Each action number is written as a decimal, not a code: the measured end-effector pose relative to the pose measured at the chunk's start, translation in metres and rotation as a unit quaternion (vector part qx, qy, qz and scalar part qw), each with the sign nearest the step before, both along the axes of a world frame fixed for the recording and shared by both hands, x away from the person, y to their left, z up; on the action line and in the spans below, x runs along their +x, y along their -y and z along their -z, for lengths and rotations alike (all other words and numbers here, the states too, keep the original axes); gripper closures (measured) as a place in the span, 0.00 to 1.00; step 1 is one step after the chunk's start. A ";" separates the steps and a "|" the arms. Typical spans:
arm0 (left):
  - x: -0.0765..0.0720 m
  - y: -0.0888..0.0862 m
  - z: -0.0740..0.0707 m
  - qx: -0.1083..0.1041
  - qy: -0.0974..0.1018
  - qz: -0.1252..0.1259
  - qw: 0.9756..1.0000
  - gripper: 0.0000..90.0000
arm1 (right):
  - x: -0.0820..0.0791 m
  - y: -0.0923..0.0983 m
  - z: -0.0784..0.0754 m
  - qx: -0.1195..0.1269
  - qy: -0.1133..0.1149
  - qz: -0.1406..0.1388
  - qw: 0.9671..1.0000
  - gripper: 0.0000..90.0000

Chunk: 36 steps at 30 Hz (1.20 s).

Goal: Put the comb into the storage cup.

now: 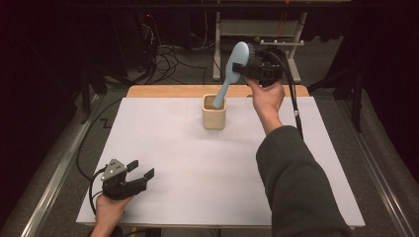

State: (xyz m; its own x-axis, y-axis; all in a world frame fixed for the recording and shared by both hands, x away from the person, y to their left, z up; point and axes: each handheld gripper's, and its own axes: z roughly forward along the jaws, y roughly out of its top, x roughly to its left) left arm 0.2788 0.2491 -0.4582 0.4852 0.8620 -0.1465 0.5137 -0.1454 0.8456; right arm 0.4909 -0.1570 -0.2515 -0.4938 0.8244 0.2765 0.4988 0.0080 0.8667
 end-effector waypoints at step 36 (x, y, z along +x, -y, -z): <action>0.000 0.000 0.000 -0.001 0.001 0.005 1.000 0.33 | 0.011 -0.017 0.021 -0.033 -0.023 -0.002 0.999 0.62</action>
